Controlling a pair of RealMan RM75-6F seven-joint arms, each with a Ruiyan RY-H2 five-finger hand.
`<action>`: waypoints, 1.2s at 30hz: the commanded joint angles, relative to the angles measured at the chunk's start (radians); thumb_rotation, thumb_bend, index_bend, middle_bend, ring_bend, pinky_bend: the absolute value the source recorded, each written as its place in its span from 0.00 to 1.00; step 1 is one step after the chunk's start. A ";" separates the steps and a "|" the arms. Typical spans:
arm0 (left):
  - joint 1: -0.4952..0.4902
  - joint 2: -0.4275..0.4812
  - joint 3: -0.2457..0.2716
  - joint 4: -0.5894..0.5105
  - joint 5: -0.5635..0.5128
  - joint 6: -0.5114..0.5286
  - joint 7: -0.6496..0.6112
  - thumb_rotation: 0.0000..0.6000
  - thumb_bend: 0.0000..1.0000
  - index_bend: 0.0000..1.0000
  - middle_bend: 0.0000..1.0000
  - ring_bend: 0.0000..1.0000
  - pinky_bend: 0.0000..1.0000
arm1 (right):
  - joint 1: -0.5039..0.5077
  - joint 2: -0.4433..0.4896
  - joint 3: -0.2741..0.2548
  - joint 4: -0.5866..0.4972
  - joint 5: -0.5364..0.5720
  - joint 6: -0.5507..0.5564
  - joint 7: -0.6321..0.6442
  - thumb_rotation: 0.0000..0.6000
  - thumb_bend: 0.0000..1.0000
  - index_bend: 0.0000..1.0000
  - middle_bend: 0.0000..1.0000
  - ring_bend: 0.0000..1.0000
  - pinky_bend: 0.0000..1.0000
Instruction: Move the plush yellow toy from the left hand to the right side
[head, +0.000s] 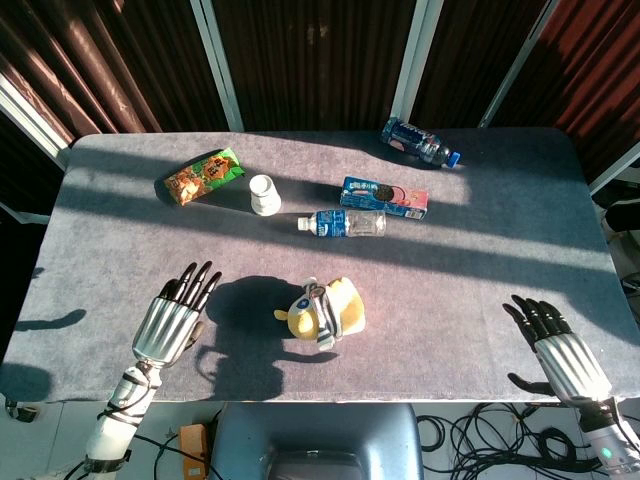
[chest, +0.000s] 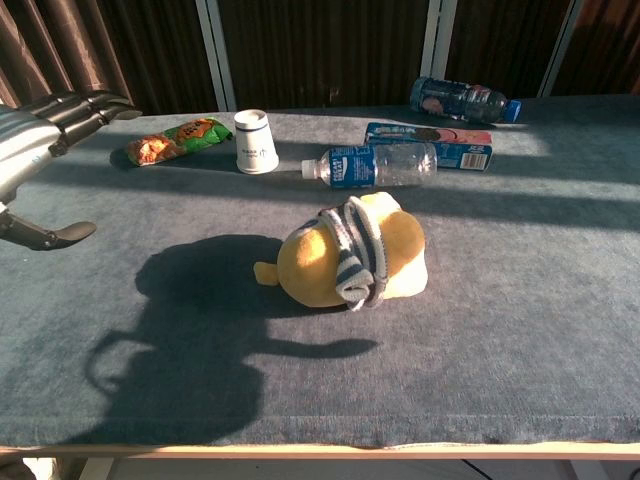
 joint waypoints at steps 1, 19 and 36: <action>0.117 0.095 0.107 0.062 0.102 0.108 -0.198 1.00 0.28 0.00 0.00 0.06 0.32 | 0.019 -0.017 0.000 0.013 -0.027 -0.004 0.016 1.00 0.07 0.00 0.00 0.00 0.08; 0.202 0.124 0.116 0.150 0.174 0.156 -0.365 1.00 0.28 0.00 0.00 0.08 0.32 | 0.319 -0.228 0.176 -0.140 0.045 -0.270 -0.093 1.00 0.07 0.00 0.00 0.00 0.07; 0.217 0.173 0.107 0.116 0.198 0.114 -0.438 1.00 0.28 0.00 0.00 0.08 0.33 | 0.571 -0.510 0.273 -0.099 0.618 -0.498 -0.583 1.00 0.07 0.00 0.00 0.00 0.07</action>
